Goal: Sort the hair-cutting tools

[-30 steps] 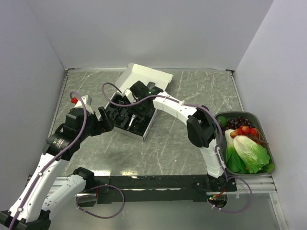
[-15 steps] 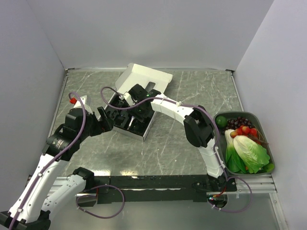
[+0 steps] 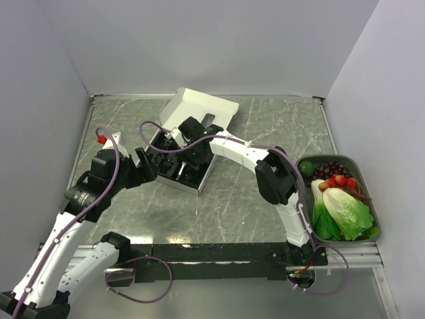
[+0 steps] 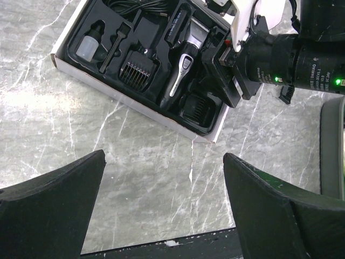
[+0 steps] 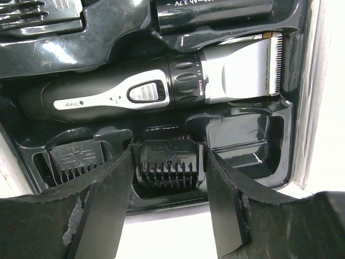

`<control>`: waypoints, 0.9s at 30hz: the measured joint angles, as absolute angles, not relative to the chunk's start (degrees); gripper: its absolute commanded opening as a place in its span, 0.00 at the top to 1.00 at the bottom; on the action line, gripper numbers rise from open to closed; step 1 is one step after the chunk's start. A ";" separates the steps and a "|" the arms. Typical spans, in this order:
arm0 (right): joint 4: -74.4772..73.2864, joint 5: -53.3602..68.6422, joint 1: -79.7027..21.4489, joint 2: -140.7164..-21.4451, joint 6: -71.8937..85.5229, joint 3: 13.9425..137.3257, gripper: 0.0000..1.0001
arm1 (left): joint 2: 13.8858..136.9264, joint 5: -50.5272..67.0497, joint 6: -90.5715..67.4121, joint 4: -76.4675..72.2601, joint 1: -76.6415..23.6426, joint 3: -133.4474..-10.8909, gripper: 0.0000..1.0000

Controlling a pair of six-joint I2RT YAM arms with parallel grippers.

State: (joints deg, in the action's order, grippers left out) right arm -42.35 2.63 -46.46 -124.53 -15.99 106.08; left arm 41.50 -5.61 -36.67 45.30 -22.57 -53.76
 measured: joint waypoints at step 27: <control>-43.99 2.76 -46.54 -120.97 -15.38 106.94 0.51 | 41.89 -5.19 -36.88 44.84 -22.57 -53.76 0.04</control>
State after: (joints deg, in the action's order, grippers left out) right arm -43.99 2.76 -46.54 -120.97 -15.38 106.94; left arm 41.89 -5.19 -36.88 44.84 -22.57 -53.76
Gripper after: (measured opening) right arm 0.629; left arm 0.966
